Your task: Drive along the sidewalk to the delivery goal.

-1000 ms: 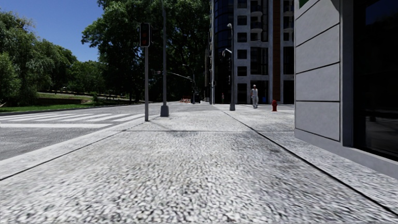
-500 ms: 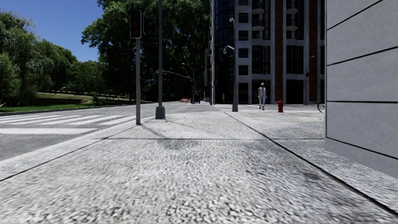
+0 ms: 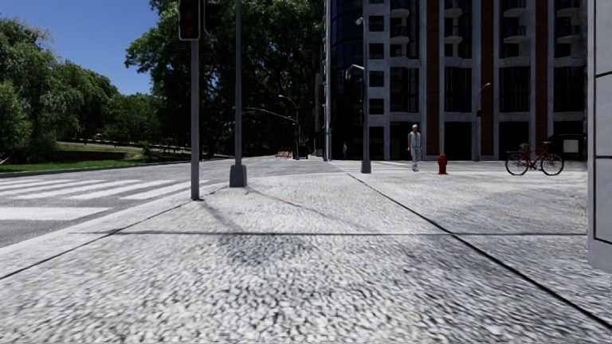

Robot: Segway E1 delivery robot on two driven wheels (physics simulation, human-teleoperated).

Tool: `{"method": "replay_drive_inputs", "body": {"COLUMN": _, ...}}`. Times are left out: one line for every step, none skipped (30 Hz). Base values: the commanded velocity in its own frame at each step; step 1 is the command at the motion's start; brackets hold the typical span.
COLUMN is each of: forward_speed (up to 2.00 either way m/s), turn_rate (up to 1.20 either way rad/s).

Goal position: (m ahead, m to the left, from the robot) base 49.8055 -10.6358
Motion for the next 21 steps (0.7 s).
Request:
{"method": "replay_drive_inputs", "body": {"forward_speed": 2.0, "turn_rate": 0.0}}
{"method": "replay_drive_inputs", "body": {"forward_speed": 2.0, "turn_rate": 0.0}}
{"method": "replay_drive_inputs", "body": {"forward_speed": 2.0, "turn_rate": 0.0}}
{"method": "replay_drive_inputs", "body": {"forward_speed": 2.0, "turn_rate": 0.0}}
{"method": "replay_drive_inputs", "body": {"forward_speed": 2.0, "turn_rate": 0.0}}
{"method": "replay_drive_inputs", "body": {"forward_speed": 2.0, "turn_rate": 0.0}}
{"method": "replay_drive_inputs", "body": {"forward_speed": 2.0, "turn_rate": 0.0}}
{"method": "replay_drive_inputs", "body": {"forward_speed": 2.0, "turn_rate": 0.0}}
{"method": "replay_drive_inputs", "body": {"forward_speed": 2.0, "turn_rate": 0.0}}
{"method": "replay_drive_inputs", "body": {"forward_speed": 2.0, "turn_rate": 0.0}}
{"method": "replay_drive_inputs", "body": {"forward_speed": 2.0, "turn_rate": 0.0}}
{"method": "replay_drive_inputs", "body": {"forward_speed": 2.0, "turn_rate": 0.0}}
{"method": "replay_drive_inputs", "body": {"forward_speed": 2.0, "turn_rate": 0.0}}
{"method": "replay_drive_inputs", "body": {"forward_speed": 2.0, "turn_rate": 0.0}}
{"method": "replay_drive_inputs", "body": {"forward_speed": 2.0, "turn_rate": 0.0}}
{"method": "replay_drive_inputs", "body": {"forward_speed": 2.0, "turn_rate": 0.0}}
{"method": "replay_drive_inputs", "body": {"forward_speed": 2.0, "turn_rate": 0.0}}
{"method": "replay_drive_inputs", "body": {"forward_speed": 2.0, "turn_rate": 0.0}}
{"method": "replay_drive_inputs", "body": {"forward_speed": 2.0, "turn_rate": 0.0}}
{"method": "replay_drive_inputs", "body": {"forward_speed": 2.0, "turn_rate": 0.0}}
{"method": "replay_drive_inputs", "body": {"forward_speed": 2.0, "turn_rate": 0.0}}
